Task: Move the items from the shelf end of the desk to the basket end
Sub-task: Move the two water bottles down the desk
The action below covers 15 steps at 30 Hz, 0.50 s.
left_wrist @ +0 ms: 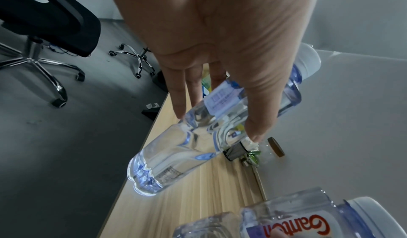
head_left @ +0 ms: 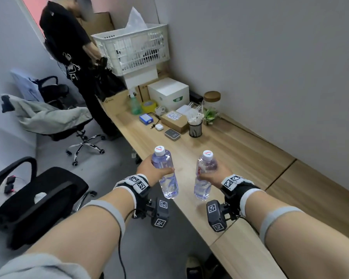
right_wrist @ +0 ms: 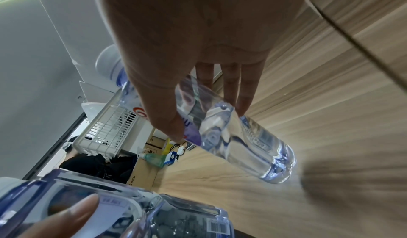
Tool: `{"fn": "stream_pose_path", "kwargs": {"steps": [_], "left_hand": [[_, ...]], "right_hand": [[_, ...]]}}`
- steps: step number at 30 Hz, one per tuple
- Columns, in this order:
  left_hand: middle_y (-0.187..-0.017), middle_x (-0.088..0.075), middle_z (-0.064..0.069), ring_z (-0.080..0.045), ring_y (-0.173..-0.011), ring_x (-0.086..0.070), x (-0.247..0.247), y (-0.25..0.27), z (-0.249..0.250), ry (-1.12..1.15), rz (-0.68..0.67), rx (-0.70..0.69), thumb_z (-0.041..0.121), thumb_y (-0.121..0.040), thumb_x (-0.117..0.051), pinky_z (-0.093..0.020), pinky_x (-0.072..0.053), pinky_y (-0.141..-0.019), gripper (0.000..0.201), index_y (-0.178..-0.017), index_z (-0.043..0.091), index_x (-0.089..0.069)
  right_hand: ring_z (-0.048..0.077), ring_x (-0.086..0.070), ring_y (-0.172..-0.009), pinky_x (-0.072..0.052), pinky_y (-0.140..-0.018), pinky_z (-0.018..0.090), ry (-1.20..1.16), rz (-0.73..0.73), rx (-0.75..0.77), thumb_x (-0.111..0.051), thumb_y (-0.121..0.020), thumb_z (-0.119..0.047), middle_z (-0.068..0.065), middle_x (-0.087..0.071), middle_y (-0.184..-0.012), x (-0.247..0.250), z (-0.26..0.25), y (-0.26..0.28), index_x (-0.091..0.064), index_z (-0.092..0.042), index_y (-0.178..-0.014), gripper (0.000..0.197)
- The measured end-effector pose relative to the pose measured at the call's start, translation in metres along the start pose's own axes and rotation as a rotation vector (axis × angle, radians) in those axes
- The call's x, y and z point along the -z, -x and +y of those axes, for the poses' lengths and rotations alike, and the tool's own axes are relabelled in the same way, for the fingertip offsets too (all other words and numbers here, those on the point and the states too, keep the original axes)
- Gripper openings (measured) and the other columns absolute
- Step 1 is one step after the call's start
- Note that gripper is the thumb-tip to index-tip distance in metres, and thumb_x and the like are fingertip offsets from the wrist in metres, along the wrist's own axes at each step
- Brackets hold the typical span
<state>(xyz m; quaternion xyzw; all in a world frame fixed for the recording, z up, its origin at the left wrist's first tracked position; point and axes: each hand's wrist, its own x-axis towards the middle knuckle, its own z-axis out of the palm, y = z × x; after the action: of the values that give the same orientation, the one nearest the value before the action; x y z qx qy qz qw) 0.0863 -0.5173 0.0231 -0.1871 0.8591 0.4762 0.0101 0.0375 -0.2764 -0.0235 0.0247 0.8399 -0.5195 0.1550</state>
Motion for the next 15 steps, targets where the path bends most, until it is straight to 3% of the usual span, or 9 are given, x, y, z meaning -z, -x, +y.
{"fn": "stream_pose_path", "kwargs": {"steps": [3, 8, 11, 15], "left_hand": [[-0.1, -0.074, 0.009, -0.015, -0.094, -0.071, 0.016, -0.056, -0.003, -0.018, 0.002, 0.023, 0.048, -0.047, -0.088, -0.041, -0.056, -0.092, 0.066, -0.107, 0.031, -0.064], [-0.104, -0.071, 0.006, -0.018, -0.095, -0.068, 0.045, -0.124, -0.017, -0.041, 0.078, 0.063, 0.048, -0.057, -0.086, -0.037, -0.054, -0.092, 0.063, -0.111, 0.028, -0.062], [-0.096, -0.072, 0.005, -0.019, -0.09, -0.069, 0.063, -0.168, -0.034, -0.022, 0.125, 0.132, 0.056, -0.051, -0.084, -0.04, -0.058, -0.085, 0.062, -0.102, 0.029, -0.062], [-0.103, -0.069, 0.005, -0.019, -0.095, -0.065, 0.085, -0.222, -0.053, -0.026, 0.139, 0.153, 0.042, -0.063, -0.086, -0.03, -0.05, -0.083, 0.058, -0.111, 0.023, -0.061]], "right_hand": [[0.018, -0.065, -0.098, -0.052, -0.095, 0.036, 0.023, 0.0, -0.019, -0.085, -0.052, -0.035, -0.004, -0.068, -0.109, -0.018, -0.02, -0.052, -0.058, -0.028, -0.12, 0.074], [0.019, -0.065, -0.1, -0.051, -0.097, 0.038, 0.024, -0.017, -0.024, -0.085, -0.052, -0.032, -0.004, -0.069, -0.109, -0.054, -0.051, -0.119, -0.056, -0.029, -0.122, 0.076], [0.022, -0.066, -0.098, -0.052, -0.096, 0.039, 0.036, -0.035, -0.04, -0.086, -0.056, -0.027, -0.001, -0.07, -0.108, -0.083, -0.068, -0.152, -0.057, -0.027, -0.119, 0.07], [0.023, -0.065, -0.101, -0.051, -0.097, 0.039, 0.068, -0.062, -0.032, -0.084, -0.063, -0.022, 0.0, -0.069, -0.11, -0.119, -0.091, -0.188, -0.057, -0.024, -0.119, 0.063]]}}
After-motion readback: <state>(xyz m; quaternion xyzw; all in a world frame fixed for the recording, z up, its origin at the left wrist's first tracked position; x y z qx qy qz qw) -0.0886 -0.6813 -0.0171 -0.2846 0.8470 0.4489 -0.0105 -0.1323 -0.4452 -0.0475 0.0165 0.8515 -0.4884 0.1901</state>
